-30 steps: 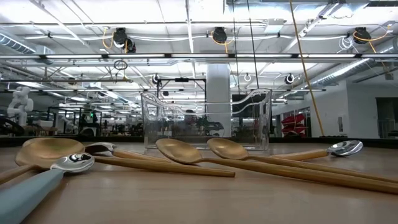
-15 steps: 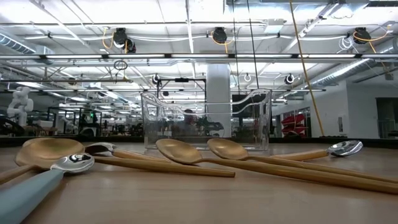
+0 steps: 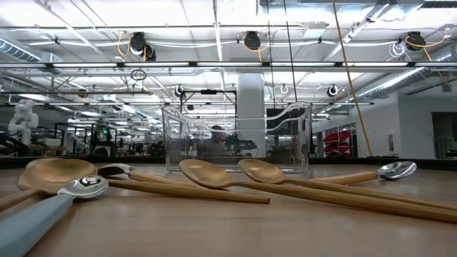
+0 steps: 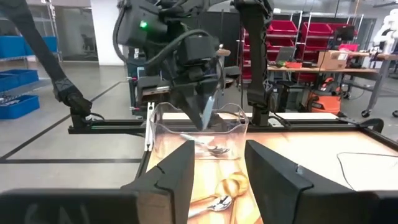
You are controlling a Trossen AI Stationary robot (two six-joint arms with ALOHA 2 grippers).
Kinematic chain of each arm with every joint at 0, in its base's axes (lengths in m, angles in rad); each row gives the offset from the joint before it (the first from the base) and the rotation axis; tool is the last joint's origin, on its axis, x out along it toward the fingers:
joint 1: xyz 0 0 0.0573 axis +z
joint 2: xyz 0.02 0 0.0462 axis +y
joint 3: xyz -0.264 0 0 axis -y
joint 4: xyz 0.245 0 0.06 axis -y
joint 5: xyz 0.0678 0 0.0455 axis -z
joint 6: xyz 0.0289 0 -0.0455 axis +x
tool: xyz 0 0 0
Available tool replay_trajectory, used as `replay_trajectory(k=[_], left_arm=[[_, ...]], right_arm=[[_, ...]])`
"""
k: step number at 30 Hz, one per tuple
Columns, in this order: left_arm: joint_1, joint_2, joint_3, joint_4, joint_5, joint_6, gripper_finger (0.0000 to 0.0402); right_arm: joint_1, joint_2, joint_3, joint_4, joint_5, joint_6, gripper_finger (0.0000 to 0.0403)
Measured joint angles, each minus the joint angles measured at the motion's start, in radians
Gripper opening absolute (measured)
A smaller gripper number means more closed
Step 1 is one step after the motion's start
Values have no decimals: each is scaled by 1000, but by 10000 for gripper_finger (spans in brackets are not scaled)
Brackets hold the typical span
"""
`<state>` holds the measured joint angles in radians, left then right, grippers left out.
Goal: Sort silverware by color (type)
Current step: Put the blue spoon into the bottom left transparent bin
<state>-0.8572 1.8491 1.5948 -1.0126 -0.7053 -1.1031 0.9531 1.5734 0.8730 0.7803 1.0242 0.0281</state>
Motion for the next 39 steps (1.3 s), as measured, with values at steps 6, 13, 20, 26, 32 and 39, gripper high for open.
replay_trajectory(k=[6,13,20,26,32,39], left_arm=[[-64,0,0,-135,130,-207,36],[-126,0,0,-262,236,-420,46],[-186,0,0,-312,323,-609,49],[-235,0,0,-322,374,-743,50],[-303,1,0,-427,430,-938,50],[-344,25,0,-489,523,-1088,51]], right_arm=[[0,0,0,-15,-4,51,139],[4,0,0,-28,-7,85,139],[19,0,0,-46,-12,84,139],[19,0,0,-56,-12,84,139],[19,0,0,-57,-12,84,139],[19,0,0,-56,-12,91,139]])
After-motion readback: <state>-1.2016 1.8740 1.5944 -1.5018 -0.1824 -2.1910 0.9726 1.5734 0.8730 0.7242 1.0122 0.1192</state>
